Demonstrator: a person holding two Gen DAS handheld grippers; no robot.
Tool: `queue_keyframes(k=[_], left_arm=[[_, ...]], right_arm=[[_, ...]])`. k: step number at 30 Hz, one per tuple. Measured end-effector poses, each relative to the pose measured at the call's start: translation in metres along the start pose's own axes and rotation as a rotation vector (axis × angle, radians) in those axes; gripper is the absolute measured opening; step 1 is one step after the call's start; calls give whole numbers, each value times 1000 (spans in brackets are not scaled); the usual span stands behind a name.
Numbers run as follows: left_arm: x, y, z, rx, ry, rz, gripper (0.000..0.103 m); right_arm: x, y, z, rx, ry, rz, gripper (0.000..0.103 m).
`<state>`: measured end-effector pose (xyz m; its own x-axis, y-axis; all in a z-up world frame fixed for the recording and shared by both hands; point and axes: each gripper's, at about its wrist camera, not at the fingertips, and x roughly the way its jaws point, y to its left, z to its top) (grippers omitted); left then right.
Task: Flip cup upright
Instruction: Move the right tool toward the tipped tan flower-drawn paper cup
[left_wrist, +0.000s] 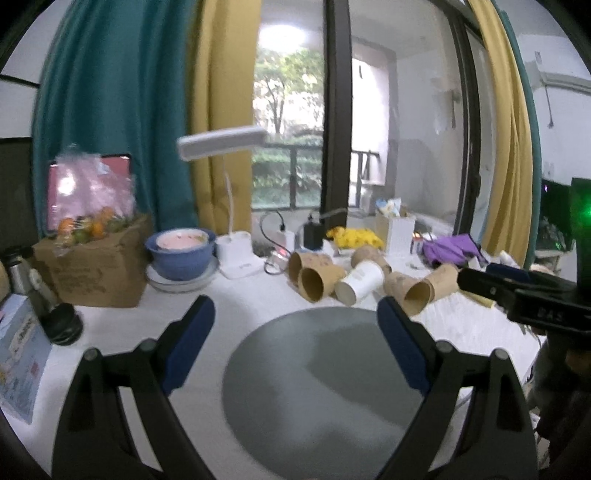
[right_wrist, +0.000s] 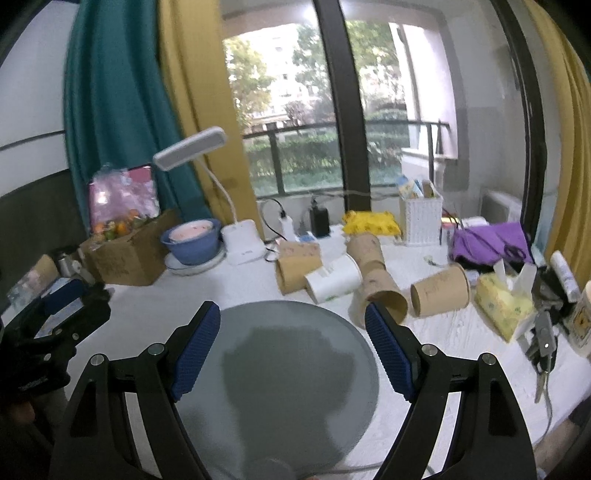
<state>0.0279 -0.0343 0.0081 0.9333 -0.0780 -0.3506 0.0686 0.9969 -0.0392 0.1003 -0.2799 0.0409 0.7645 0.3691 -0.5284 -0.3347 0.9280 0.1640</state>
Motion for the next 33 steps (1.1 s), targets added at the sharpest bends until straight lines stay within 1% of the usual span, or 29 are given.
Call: queue_keyframes(k=[5,8,15,19,22,25,28,30,33], left_arm=[[49,-18,11,4,100,-52,91],[77,-30,17,18,147,-69,91],[155,-60,32,42,299,-121,91],[196,-79,42,73,348,-144,91],[220,-91,50,93,354,-156,91],[243,-101,57,87,356,-173,91],[270,-113,67,87,381,-198,91],[288,-118,72,90,407,-204,91],[317,-123,79,67,461,-228,91]], right_arm=[[27,-37,5,49,28,-31,83],[44,-61,9,66,46,-50,83],[87,-111,20,107,105,-87,83],[112,-136,30,117,125,-104,83],[127,-151,38,121,137,-113,83],[139,-160,45,116,150,-119,83],[153,-172,52,111,163,-127,83],[161,-181,55,120,169,-130,83],[170,-192,59,137,175,-140,83]])
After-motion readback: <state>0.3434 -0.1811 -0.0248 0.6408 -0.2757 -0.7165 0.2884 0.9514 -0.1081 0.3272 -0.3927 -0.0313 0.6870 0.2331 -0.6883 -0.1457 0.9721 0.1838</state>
